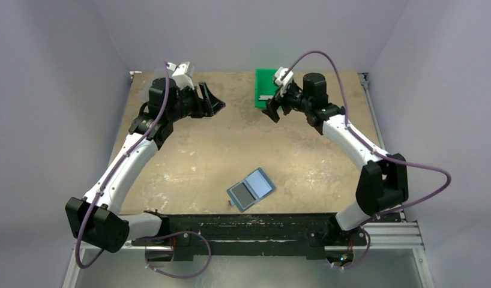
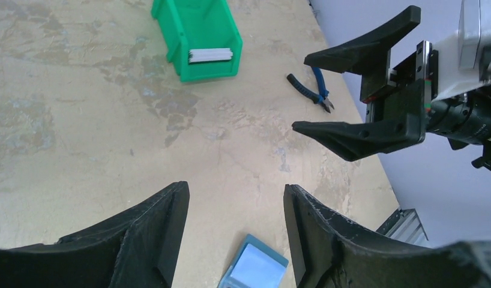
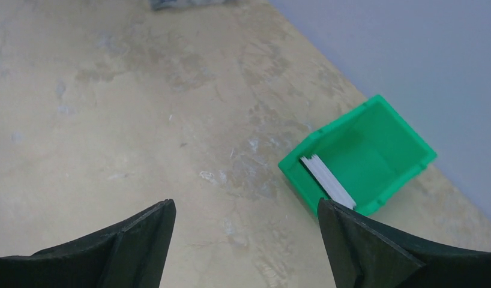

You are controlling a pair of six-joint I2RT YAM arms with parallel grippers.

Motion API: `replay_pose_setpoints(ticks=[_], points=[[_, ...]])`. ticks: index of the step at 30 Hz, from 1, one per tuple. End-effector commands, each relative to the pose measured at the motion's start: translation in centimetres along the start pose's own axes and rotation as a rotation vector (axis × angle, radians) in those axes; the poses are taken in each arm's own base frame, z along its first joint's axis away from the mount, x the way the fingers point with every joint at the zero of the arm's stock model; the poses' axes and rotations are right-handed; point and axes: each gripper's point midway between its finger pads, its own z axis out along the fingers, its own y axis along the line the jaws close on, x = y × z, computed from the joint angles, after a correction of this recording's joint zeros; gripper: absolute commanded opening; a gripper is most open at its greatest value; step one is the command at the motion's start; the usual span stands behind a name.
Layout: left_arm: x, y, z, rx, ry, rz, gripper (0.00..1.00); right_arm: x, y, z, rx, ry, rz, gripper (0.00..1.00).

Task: Put the credit cards into the card holder
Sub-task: Move the storage box to the center of the board.

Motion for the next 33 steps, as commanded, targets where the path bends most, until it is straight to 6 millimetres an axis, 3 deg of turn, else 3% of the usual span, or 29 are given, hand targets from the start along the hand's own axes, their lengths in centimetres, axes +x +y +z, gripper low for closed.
replay_pose_setpoints(ticks=[1, 4, 6, 7, 12, 21, 25, 33], points=[[-0.9, 0.2, -0.7, 0.037, -0.064, 0.005, 0.63, -2.5, 0.6, 1.0, -0.187, -0.153, -0.469, 0.99], [0.2, 0.0, 0.0, 0.102, -0.036, -0.042, 0.63, -1.2, -0.6, 2.3, -0.279, -0.106, -0.518, 0.99], [1.2, 0.4, 0.5, 0.118, -0.007, -0.066, 0.62, 0.7, -1.1, 3.4, -0.332, -0.029, -0.555, 0.99], [1.5, 0.5, 0.5, 0.12, 0.002, -0.07, 0.62, 2.5, -1.3, 4.1, -0.365, 0.031, -0.55, 0.99], [2.5, 1.4, 0.8, 0.093, 0.031, -0.064, 0.62, 5.3, -3.8, 6.4, -0.356, 0.141, -0.606, 0.99], [3.4, 2.4, 1.7, 0.113, 0.065, -0.108, 0.6, 7.5, -6.1, 10.5, -0.357, 0.2, -0.559, 0.97], [3.7, 2.9, 2.1, 0.13, 0.075, -0.136, 0.6, 9.1, -7.2, 11.9, -0.331, 0.242, -0.535, 0.95], [4.3, 3.5, 2.6, 0.125, 0.09, -0.148, 0.58, 10.1, -8.7, 14.0, -0.284, 0.26, -0.501, 0.94]])
